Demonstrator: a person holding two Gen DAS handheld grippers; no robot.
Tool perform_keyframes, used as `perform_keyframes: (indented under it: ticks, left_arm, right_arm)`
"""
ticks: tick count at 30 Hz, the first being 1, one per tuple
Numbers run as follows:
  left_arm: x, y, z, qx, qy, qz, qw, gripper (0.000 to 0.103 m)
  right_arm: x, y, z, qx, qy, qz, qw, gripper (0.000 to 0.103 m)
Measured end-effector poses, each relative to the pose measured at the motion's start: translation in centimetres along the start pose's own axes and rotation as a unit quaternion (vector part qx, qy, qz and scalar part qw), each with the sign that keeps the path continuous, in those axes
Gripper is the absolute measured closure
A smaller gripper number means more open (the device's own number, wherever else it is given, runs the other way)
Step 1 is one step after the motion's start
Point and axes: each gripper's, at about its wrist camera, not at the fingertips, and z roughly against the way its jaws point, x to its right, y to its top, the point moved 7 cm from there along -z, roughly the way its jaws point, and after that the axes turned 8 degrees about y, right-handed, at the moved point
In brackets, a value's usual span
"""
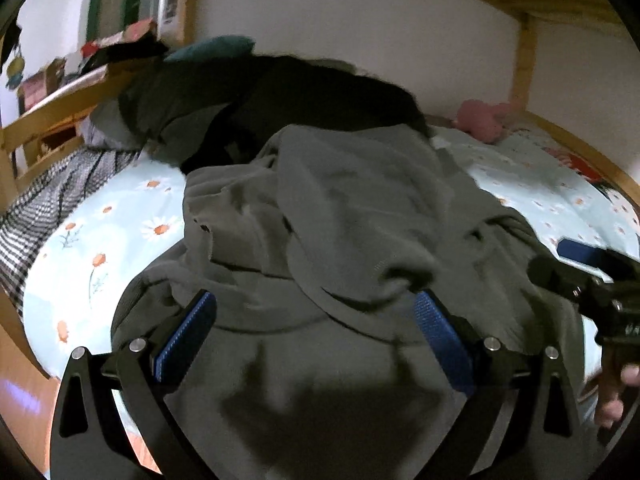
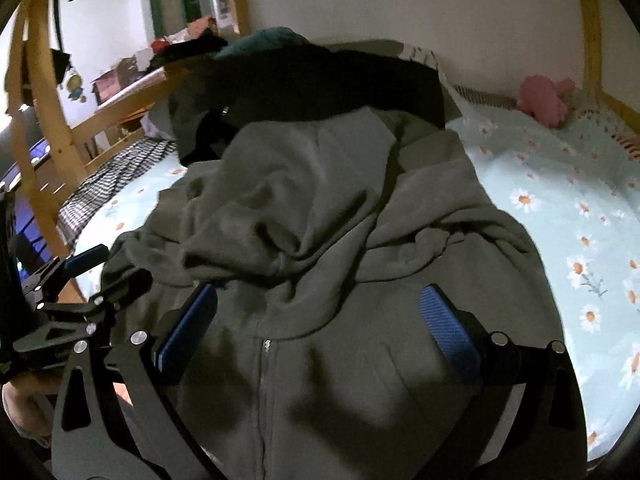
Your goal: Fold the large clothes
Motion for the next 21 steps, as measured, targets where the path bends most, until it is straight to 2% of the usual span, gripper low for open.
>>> perform_keyframes:
  ticks: [3,7,12,17,19,21]
  left_arm:
    - [0.8,-0.9,1.4,-0.002,-0.004,-0.016,0.9999,0.006]
    - [0.7,-1.8,1.7,-0.028,-0.001,-0.016,0.9995,0.006]
    - [0.2,-3.3,2.4,-0.040,-0.004,-0.020,0.9990,0.006]
    - [-1.1,-5.5,2.4,-0.070,-0.016,-0.001,0.9974,0.006]
    - [-1.6,-6.5,2.5,-0.072,-0.025,-0.008,0.9971,0.006]
    - [-2.2,-7.5,2.5,-0.066,-0.018,-0.028,0.9973,0.006]
  right_arm:
    - [-0.6,-0.7,1.4,0.002,0.002,0.009,1.000,0.003]
    - [-0.9,-2.2,1.9,-0.025,-0.011,0.020,0.999,0.003]
    - [-1.2,-3.6,1.8,-0.050,-0.017,0.029,0.998,0.003]
    - [-1.4,-5.4,2.0,-0.071,0.002,0.033,0.997,0.003]
    - [-1.4,-6.4,1.9,-0.085,0.006,0.039,0.996,0.003]
    - [-1.0,-7.4,1.9,-0.098,0.008,0.047,0.994,0.003]
